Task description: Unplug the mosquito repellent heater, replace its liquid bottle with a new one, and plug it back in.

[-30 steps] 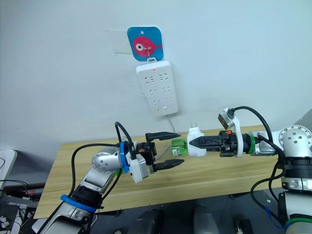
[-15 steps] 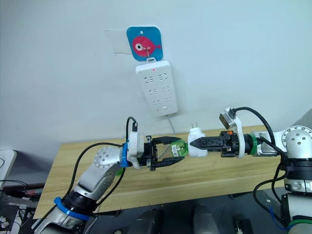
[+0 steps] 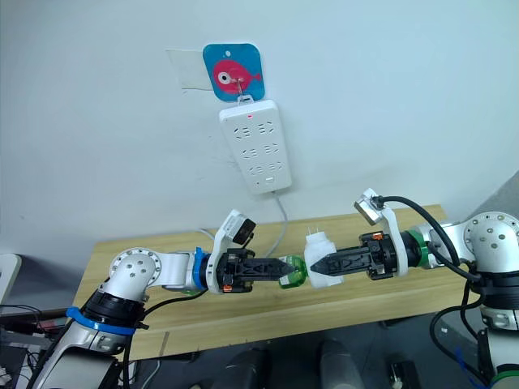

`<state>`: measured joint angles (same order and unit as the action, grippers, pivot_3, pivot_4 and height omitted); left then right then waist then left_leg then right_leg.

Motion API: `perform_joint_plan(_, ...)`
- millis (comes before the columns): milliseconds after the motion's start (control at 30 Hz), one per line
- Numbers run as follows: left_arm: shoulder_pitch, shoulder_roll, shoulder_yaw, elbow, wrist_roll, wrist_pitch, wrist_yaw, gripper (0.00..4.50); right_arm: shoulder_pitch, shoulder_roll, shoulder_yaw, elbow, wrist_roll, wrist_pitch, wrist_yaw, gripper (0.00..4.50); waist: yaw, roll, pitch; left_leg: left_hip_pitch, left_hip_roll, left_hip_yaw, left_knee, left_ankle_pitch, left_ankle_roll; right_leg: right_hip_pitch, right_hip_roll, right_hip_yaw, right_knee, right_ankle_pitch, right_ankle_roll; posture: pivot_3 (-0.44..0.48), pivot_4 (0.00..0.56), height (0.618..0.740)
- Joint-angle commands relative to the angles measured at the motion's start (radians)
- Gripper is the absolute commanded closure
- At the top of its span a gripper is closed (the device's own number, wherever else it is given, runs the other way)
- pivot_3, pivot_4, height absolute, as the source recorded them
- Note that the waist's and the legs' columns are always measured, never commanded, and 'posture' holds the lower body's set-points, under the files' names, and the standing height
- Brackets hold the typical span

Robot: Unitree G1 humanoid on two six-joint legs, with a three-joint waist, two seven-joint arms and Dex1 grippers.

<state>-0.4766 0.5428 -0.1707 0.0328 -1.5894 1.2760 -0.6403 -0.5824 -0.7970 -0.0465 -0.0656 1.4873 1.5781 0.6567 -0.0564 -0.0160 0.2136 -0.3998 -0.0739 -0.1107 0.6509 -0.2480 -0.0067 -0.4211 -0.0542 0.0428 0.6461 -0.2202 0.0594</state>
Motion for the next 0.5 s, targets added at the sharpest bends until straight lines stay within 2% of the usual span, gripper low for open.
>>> perform_joint_plan(33, 0.024, 0.022, 0.093, 0.009, -0.027, 0.022, 0.025, 2.23, -0.010, -0.026, -0.062, 0.060, 0.063, 0.014, -0.013, 1.53, 0.000, 0.000, 0.000, 0.000, 0.000, 0.000, 0.000, 0.000, 0.000, 0.000, 0.000, 0.000, 0.000, 0.000, 0.000, -0.081, 0.225, 0.740)
perform_joint_plan(333, 0.080, 0.045, 0.202, -0.014, -0.002, 0.054, 0.037, 2.23, -0.002, -0.086, -0.108, 0.186, -0.020, 0.029, -0.007, 1.53, 0.003, 0.000, 0.000, 0.000, 0.000, 0.001, -0.001, 0.000, 0.000, 0.000, -0.001, 0.001, -0.001, 0.000, -0.001, -0.070, 0.220, 0.740)
perform_joint_plan(400, 0.090, 0.052, 0.224, -0.024, 0.018, 0.046, 0.032, 2.23, 0.001, -0.097, -0.098, 0.227, -0.102, 0.004, -0.014, 1.53, 0.004, 0.000, 0.000, 0.000, 0.000, 0.002, -0.001, 0.000, 0.000, 0.000, -0.001, 0.001, -0.001, -0.001, -0.001, -0.064, 0.218, 0.740)
perform_joint_plan(500, 0.108, 0.054, 0.265, -0.045, 0.026, 0.024, 0.045, 2.23, 0.026, -0.141, 0.073, 0.222, -0.416, -0.189, -0.039, 1.53, 0.006, 0.000, 0.000, 0.000, 0.000, 0.002, -0.001, 0.000, 0.000, 0.000, -0.001, 0.001, -0.001, -0.001, -0.001, -0.056, 0.220, 0.740)
